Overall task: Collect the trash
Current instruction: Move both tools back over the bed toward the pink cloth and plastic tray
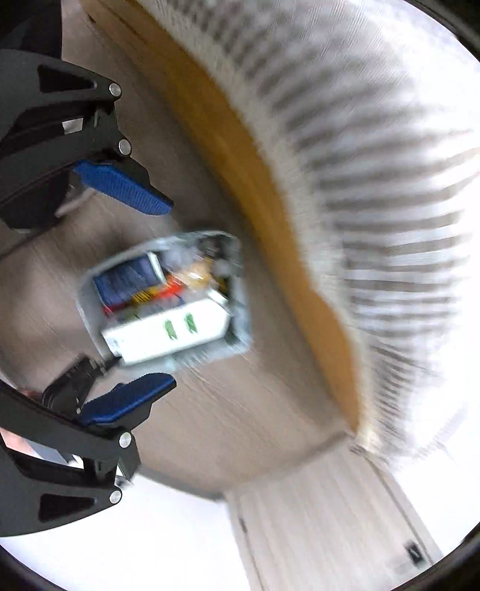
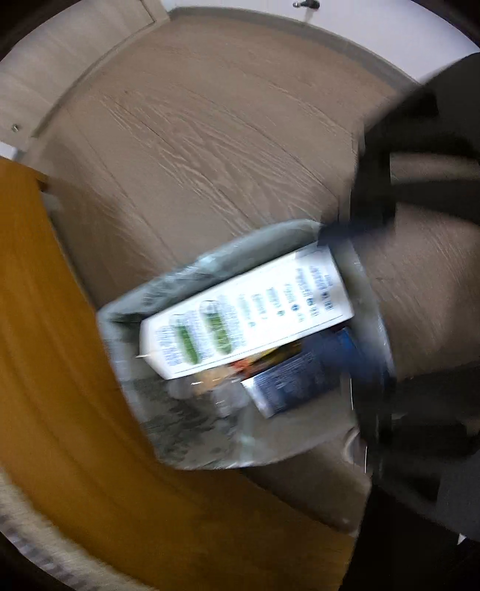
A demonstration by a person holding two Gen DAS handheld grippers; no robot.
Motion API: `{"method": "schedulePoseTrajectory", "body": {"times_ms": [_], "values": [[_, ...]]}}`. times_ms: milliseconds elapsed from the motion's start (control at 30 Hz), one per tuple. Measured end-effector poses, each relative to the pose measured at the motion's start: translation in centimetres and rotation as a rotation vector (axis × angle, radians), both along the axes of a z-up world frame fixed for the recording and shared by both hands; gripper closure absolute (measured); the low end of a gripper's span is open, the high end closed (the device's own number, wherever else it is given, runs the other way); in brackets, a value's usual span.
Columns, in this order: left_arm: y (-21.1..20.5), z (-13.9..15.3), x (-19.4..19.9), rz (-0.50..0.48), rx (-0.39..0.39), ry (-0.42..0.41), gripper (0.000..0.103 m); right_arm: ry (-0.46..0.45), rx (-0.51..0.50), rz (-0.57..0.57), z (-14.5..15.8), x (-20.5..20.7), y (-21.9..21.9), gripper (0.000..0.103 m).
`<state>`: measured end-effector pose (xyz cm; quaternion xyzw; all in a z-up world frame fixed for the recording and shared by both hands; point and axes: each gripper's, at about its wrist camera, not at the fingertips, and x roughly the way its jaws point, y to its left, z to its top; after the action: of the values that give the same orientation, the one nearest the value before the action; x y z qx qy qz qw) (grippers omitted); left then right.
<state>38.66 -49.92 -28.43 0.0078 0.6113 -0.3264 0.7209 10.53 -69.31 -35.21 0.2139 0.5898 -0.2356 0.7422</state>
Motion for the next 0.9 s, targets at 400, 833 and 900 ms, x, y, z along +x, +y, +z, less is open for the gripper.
{"method": "schedulePoseTrajectory", "body": {"times_ms": [400,833,900], "values": [[18.9,14.5,6.4,0.251,-0.171,-0.310,0.011,-0.315,-0.248,0.116,17.2,9.1,3.4,0.037],[32.3,13.2,22.2,0.208,0.255,-0.600,0.062,-0.437,-0.301,0.410,23.9,18.8,15.3,0.033],[33.0,11.1,26.0,0.235,0.310,-0.550,0.062,-0.438,-0.293,0.453,24.2,19.3,16.5,0.033]]}}
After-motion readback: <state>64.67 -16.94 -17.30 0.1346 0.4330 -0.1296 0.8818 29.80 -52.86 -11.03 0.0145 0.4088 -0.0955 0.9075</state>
